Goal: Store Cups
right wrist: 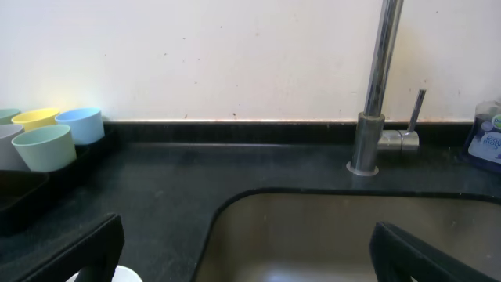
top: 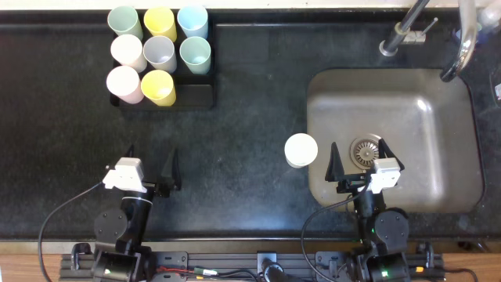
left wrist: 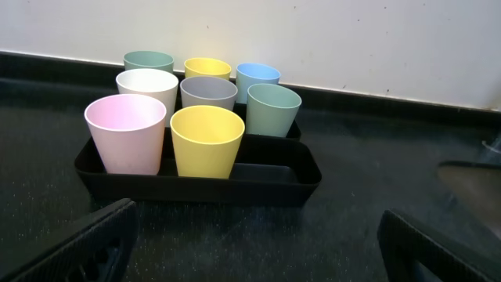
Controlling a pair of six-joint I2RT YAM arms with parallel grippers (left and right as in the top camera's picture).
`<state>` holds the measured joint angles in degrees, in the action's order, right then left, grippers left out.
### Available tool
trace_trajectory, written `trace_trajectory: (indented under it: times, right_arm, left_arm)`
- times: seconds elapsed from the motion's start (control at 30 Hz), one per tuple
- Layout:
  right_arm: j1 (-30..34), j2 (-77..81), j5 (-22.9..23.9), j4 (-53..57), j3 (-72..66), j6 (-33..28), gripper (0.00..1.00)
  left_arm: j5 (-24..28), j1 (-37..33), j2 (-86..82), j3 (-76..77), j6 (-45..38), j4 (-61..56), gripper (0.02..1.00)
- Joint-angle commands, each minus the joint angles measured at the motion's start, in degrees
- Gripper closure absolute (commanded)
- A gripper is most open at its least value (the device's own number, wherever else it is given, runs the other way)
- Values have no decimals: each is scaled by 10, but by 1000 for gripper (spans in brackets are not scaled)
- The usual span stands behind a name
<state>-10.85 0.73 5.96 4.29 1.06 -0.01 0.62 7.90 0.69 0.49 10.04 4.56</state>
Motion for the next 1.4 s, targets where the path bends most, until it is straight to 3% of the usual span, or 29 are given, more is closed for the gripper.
trace_trajectory:
  times: [0.03, 0.37, 0.47, 1.23, 1.4]
  right_arm:
    - [3, -5, -2, -4, -8, 0, 3]
    - [3, -5, 0, -4, -8, -1, 3]
    - [4, -5, 28, -6, -8, -15, 3]
    - [4, -3, 24, -7, -8, -12, 3]
    - [4, 85, 25, 21, 64, -12, 3]
  left_arm:
    - [-9, 2, -5, 0, -13, 3, 18]
    - [-9, 2, -5, 0, -13, 3, 18]
    - [-9, 2, -5, 0, -13, 3, 18]
    - [-9, 2, -5, 0, -13, 3, 18]
    - [-9, 2, -5, 0, -13, 3, 18]
